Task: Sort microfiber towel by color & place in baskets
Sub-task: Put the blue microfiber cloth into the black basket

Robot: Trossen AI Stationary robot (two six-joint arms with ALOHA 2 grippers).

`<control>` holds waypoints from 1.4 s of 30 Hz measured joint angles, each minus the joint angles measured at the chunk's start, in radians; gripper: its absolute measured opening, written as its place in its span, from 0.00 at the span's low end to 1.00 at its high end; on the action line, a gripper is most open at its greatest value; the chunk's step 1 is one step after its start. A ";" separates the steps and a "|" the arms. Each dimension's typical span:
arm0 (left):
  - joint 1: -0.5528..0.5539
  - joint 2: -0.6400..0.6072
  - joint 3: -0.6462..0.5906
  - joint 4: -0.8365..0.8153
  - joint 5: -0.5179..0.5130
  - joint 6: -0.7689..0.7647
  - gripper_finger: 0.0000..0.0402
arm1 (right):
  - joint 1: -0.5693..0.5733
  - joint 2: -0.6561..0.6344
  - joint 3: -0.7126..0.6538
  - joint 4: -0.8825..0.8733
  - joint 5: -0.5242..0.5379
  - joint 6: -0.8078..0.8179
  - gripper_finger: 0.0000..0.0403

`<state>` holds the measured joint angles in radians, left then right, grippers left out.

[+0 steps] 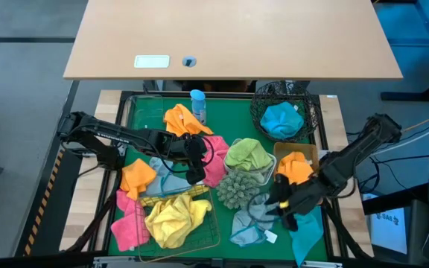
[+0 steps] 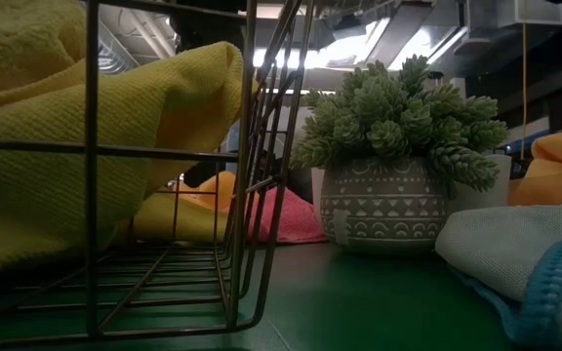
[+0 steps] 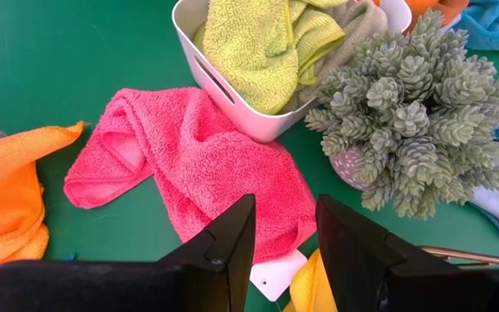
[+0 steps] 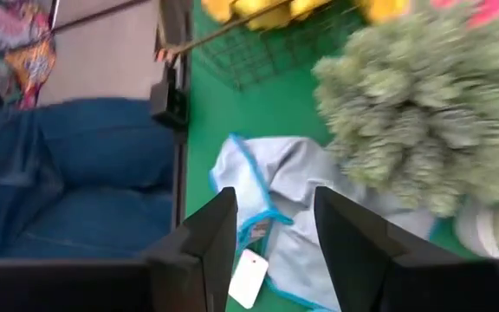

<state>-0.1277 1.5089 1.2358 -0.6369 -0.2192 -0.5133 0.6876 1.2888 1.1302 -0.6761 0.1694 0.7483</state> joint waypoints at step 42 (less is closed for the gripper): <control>0.000 0.000 0.000 0.000 0.000 0.001 0.29 | -0.001 0.544 -0.001 0.037 -0.083 -0.285 0.37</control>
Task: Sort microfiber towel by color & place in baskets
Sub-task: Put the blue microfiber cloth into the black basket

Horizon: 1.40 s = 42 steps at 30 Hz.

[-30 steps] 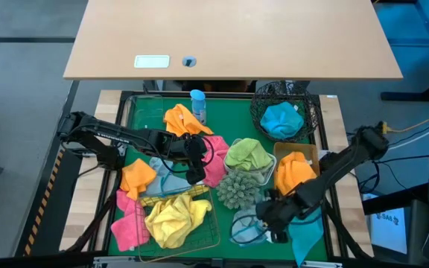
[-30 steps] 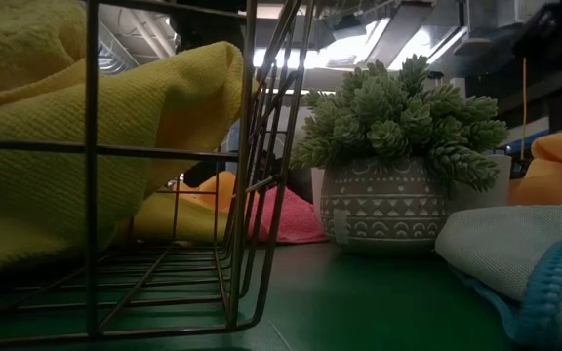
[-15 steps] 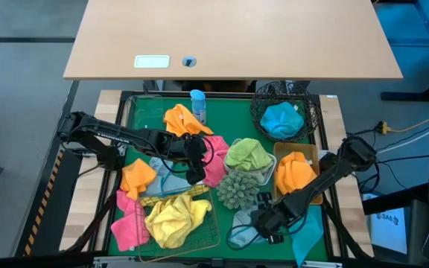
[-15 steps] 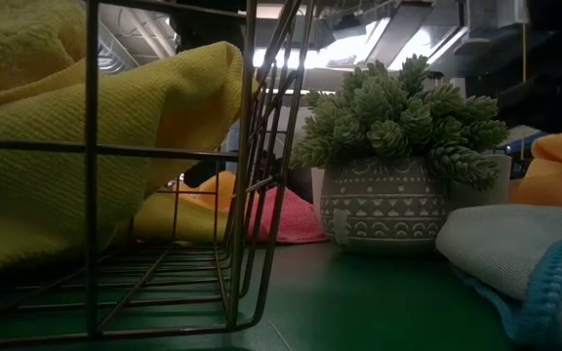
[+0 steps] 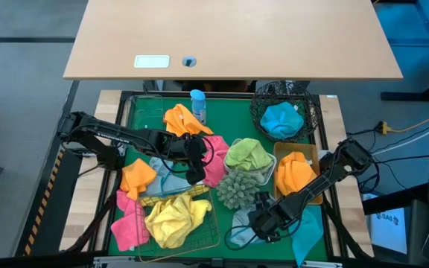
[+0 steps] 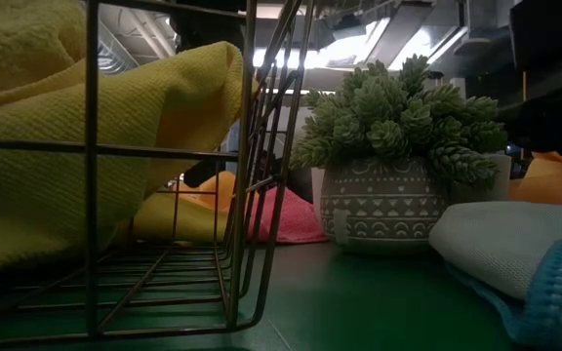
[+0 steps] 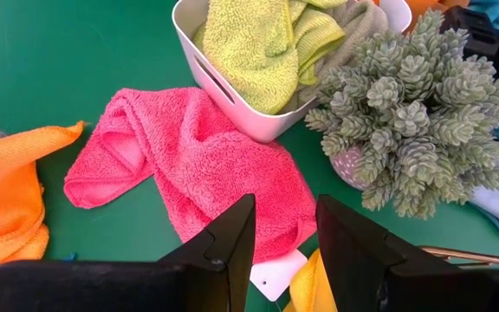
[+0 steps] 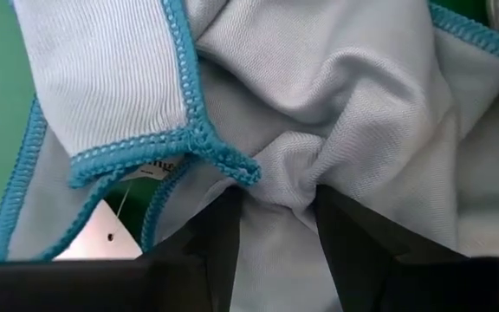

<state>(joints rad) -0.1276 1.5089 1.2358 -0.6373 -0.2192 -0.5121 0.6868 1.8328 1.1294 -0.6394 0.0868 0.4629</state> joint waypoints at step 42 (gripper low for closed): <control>0.000 0.000 0.000 0.003 0.000 0.000 0.29 | -0.171 -0.714 0.002 0.009 0.483 -0.021 0.03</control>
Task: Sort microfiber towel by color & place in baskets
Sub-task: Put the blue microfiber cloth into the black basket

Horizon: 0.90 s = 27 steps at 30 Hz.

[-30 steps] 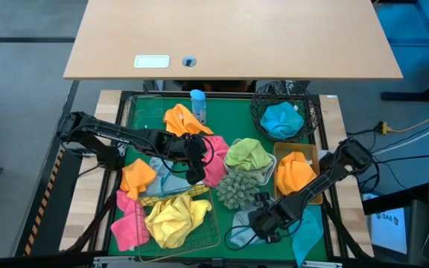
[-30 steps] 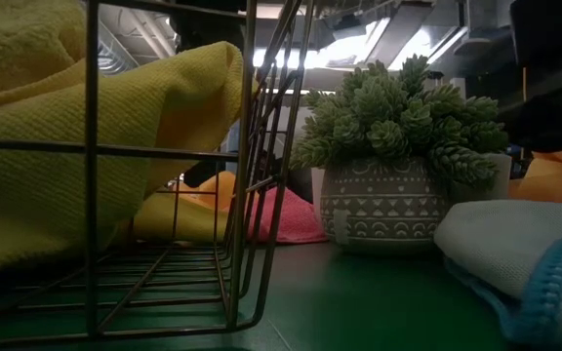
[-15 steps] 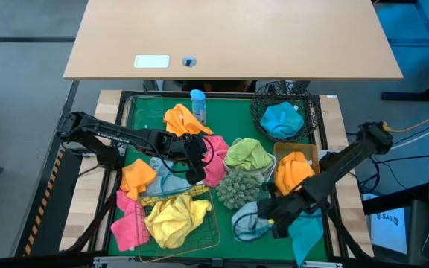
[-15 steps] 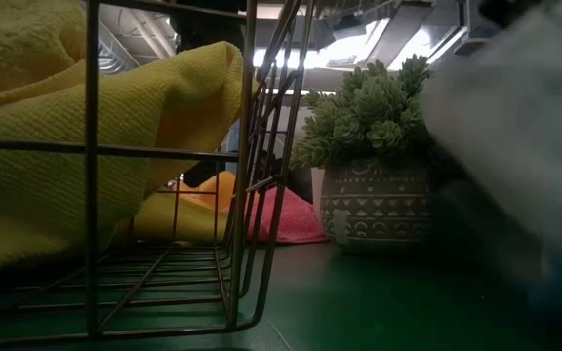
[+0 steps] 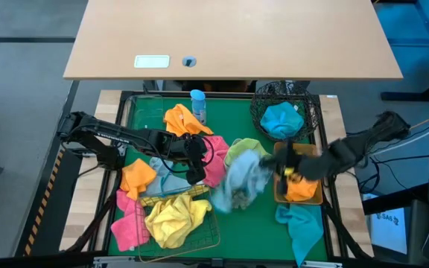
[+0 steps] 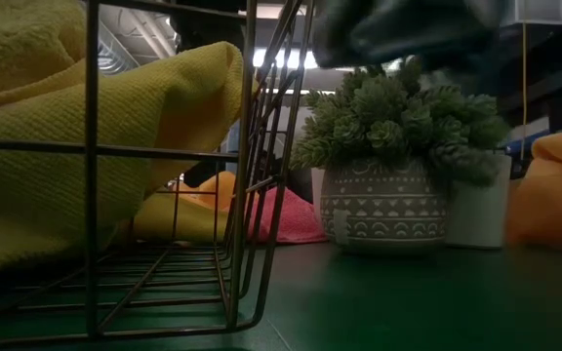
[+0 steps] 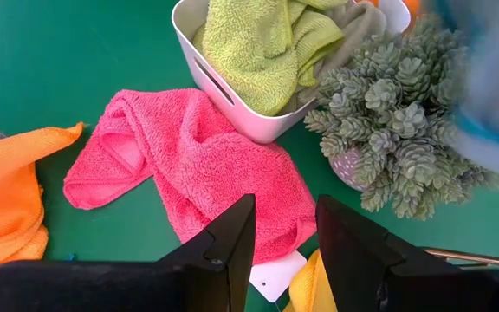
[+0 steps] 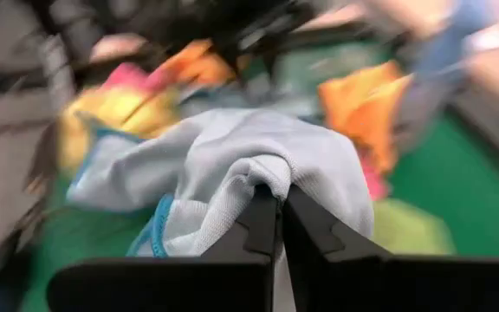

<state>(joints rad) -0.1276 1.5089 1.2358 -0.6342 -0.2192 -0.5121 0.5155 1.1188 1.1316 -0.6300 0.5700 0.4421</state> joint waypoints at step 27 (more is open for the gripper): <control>0.000 0.000 0.000 0.001 0.000 0.000 0.29 | -0.683 -0.328 -0.040 -0.295 0.280 -0.137 0.03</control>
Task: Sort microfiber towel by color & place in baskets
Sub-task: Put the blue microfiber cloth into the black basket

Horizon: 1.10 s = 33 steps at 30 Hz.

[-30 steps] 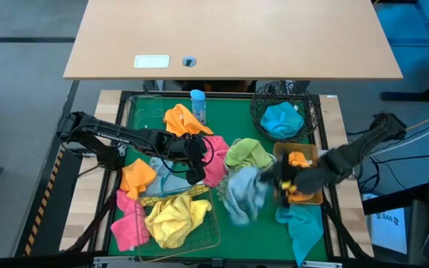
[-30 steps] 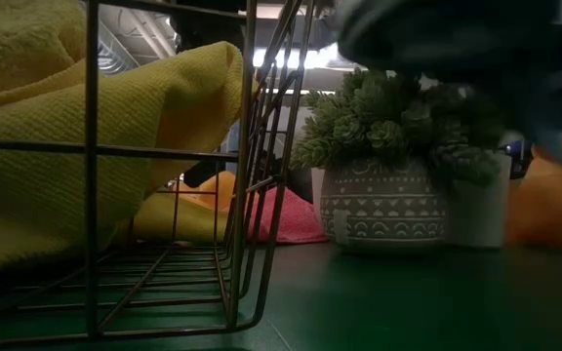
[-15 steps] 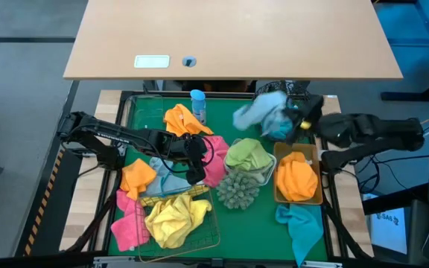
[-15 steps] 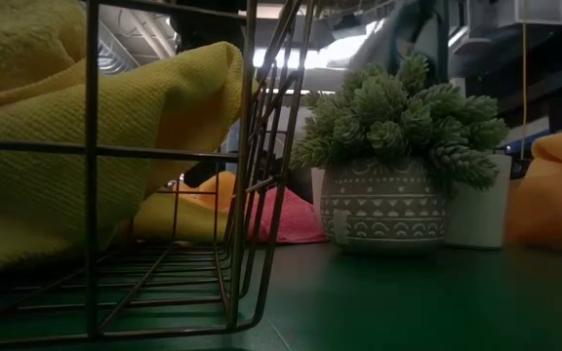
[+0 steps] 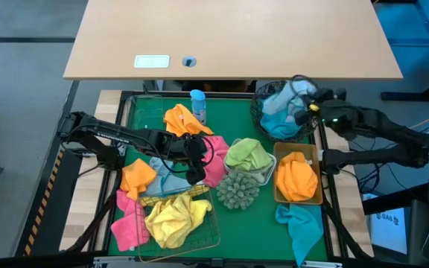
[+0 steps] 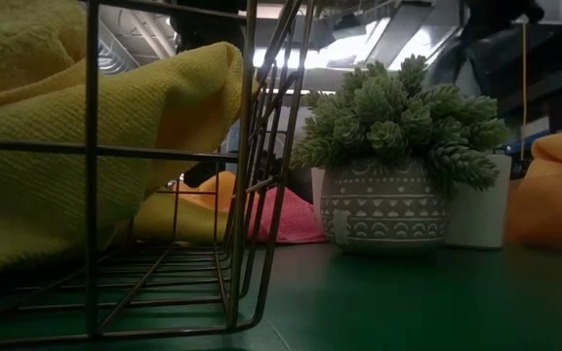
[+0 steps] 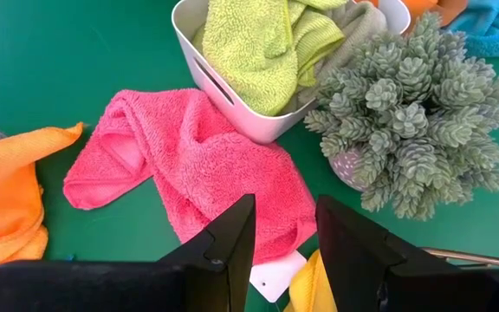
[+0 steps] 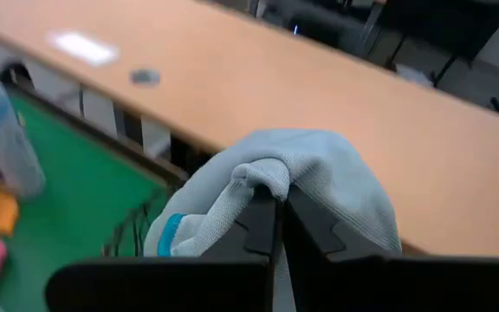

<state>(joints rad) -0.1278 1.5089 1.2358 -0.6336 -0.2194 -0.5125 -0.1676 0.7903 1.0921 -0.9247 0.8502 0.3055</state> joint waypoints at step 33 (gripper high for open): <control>0.001 -0.043 0.001 0.038 0.143 0.153 0.29 | -0.042 0.242 -0.391 0.157 -0.190 0.004 0.03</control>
<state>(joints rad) -0.1272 1.4657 1.2366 -0.5953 -0.0766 -0.3597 -0.2100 1.0321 0.7010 -0.7677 0.6605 0.3096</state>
